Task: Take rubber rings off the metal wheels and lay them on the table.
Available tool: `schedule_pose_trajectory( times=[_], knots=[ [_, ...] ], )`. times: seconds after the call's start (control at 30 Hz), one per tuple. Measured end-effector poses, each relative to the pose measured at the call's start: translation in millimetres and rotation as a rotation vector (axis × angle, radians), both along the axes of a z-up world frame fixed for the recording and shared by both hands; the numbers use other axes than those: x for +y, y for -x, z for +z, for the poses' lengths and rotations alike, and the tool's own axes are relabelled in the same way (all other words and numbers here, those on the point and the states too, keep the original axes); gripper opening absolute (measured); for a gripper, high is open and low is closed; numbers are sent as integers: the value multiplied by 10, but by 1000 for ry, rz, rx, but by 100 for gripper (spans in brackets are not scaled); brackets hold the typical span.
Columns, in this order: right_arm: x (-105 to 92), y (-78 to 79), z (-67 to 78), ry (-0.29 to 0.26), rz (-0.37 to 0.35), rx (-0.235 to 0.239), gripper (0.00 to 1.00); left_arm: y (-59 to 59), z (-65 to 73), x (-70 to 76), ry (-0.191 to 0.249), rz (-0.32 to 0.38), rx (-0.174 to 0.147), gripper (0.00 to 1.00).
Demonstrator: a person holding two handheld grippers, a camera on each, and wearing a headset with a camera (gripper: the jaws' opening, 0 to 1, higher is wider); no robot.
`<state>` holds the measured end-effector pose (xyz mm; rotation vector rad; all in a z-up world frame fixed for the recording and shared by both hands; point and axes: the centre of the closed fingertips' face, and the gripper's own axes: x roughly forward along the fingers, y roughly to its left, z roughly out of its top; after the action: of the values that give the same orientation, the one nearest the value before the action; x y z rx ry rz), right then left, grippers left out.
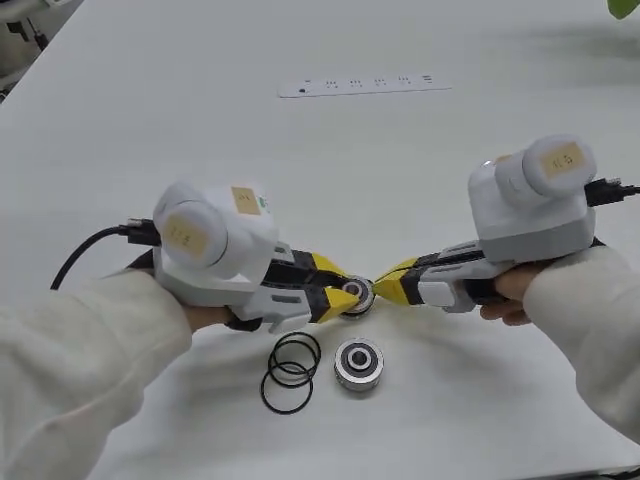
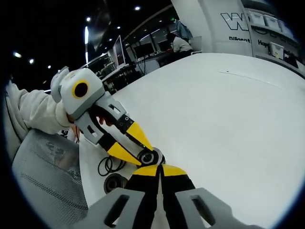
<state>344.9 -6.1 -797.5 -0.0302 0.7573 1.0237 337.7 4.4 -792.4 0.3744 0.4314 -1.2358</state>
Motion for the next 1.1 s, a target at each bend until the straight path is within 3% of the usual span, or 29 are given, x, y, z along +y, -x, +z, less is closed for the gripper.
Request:
schedule_pose_trajectory(
  times=[1.1],
  knots=[
    [91, 37, 74, 4, 25, -10, 0, -16, 8, -1, 2, 4, -3, 13]
  ],
)
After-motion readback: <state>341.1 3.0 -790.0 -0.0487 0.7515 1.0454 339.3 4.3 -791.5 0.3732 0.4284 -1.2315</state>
